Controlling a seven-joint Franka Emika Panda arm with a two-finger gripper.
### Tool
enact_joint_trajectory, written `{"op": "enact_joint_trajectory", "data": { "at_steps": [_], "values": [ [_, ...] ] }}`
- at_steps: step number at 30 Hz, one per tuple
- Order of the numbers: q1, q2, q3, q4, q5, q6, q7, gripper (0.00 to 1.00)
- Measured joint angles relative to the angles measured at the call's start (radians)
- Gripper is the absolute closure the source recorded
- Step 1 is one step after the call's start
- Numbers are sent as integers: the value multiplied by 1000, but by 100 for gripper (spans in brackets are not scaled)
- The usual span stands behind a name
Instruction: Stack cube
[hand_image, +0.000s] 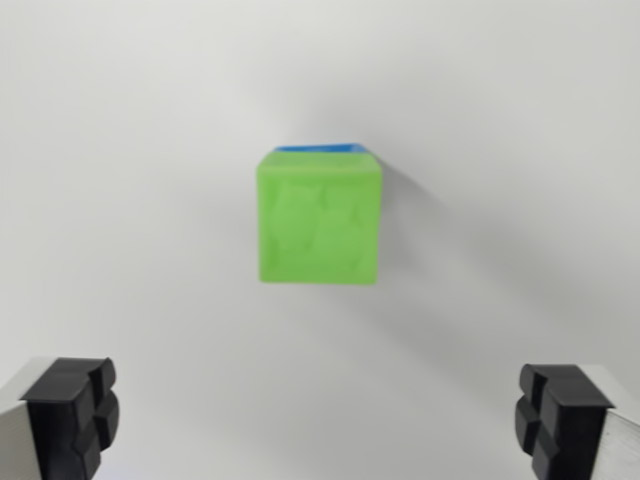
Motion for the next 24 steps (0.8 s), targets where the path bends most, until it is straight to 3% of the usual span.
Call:
{"op": "enact_joint_trajectory", "data": {
  "at_steps": [10,24],
  "values": [
    [0,-82,-3,53,4,-134,-5,0],
    [0,-150,-8,135,5,-284,-7,0]
  ]
}}
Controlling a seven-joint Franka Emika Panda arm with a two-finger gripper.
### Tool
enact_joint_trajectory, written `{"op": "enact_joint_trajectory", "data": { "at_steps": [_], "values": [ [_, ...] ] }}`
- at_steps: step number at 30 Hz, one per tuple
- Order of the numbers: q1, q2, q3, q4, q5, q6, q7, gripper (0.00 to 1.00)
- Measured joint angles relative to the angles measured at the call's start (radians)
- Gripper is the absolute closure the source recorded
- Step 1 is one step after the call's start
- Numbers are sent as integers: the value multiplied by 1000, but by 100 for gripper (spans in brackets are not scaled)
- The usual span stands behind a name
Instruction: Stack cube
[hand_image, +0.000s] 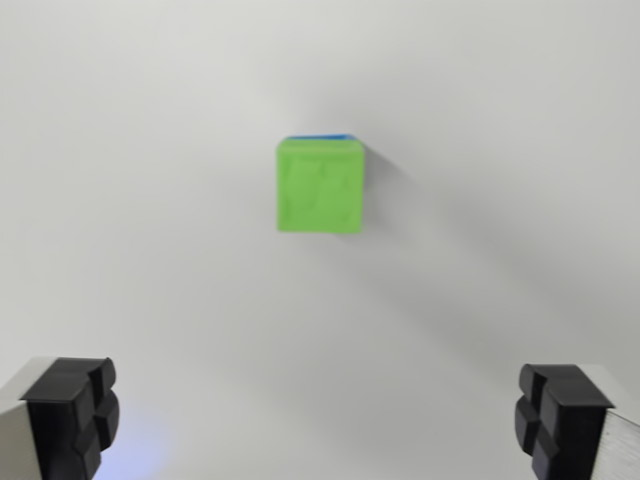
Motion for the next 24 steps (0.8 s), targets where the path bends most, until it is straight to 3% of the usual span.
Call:
{"op": "enact_joint_trajectory", "data": {
  "at_steps": [11,24],
  "values": [
    [0,-25,-3,51,0,-76,0,0],
    [0,-34,-4,81,0,-116,-1,0]
  ]
}}
